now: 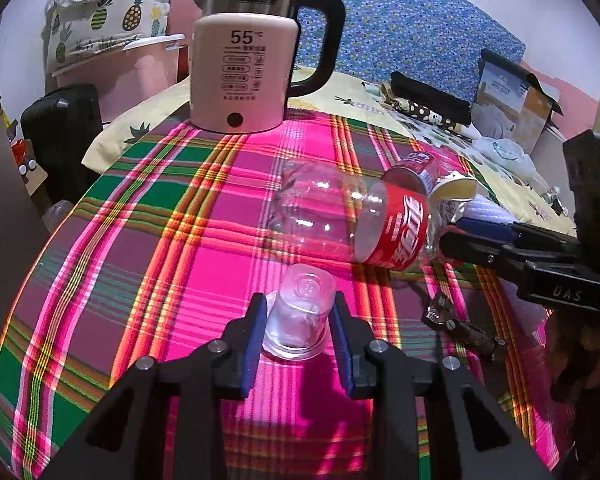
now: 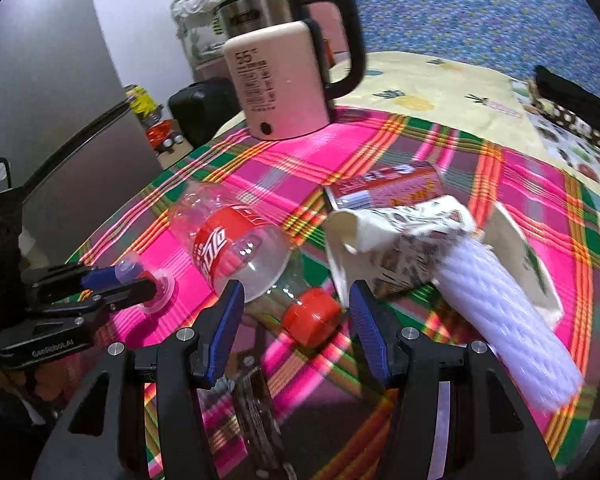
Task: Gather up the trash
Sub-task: 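Grasp the clear plastic cup with the left tool while the right tool grasps the red-capped bottle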
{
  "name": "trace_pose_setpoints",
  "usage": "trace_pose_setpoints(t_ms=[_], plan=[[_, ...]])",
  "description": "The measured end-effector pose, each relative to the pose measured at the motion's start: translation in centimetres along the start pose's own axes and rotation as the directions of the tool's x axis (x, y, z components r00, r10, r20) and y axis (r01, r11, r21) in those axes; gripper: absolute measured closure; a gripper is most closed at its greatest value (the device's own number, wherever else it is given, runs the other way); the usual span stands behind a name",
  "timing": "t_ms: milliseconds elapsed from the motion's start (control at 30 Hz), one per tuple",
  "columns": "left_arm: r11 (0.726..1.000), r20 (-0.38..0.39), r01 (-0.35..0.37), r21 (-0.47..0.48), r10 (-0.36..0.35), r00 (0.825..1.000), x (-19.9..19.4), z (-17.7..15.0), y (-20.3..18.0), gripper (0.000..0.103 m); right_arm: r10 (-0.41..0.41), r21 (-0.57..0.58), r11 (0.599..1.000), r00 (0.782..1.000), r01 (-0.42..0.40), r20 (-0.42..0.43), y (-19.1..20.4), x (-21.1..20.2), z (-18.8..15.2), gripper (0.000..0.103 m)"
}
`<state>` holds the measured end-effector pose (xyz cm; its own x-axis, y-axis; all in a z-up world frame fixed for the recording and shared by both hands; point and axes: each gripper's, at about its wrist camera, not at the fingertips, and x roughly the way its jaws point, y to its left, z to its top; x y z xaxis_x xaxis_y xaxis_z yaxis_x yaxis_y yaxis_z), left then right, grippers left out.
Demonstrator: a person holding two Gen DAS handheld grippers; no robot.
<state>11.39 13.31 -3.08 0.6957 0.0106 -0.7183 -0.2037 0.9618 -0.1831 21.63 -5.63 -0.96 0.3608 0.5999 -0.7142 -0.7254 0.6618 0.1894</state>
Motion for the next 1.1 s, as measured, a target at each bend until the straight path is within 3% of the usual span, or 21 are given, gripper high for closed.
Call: trace_pose_setpoints(t_ms=[300,467,567,633,833,1100], plan=[[0.999,0.010,-0.012,-0.041,0.012,1.000,-1.3,-0.9,1.6,0.070,0.112,-0.091,0.989,0.991,-0.118,-0.068,3.8,-0.6,-1.1,0.047],[0.998,0.016,-0.018,-0.060,0.019,1.000,-2.2,-1.3,2.3,0.070,-0.001,-0.078,0.997,0.999,-0.003,-0.055,5.2,-0.4,-0.9,0.047],[0.998,0.017,-0.019,-0.067,0.021,1.000,-2.4,-1.5,2.7,0.070,-0.018,-0.028,0.999,0.997,0.016,-0.070,5.2,0.7,-0.6,0.047],[0.997,0.017,-0.020,-0.070,0.021,1.000,-2.5,-1.6,2.9,0.070,-0.034,-0.011,0.999,0.997,0.033,-0.073,5.3,1.1,-0.7,0.069],[0.998,0.014,-0.014,-0.067,0.015,1.000,-2.5,-1.9,2.5,0.070,-0.055,0.005,0.998,0.997,0.055,-0.049,5.4,0.4,-1.0,0.070],[0.999,-0.004,0.025,-0.023,-0.026,1.000,-2.3,-2.8,0.1,0.070,-0.094,0.052,0.994,0.996,0.094,-0.011,3.8,-3.7,-3.6,0.070]])
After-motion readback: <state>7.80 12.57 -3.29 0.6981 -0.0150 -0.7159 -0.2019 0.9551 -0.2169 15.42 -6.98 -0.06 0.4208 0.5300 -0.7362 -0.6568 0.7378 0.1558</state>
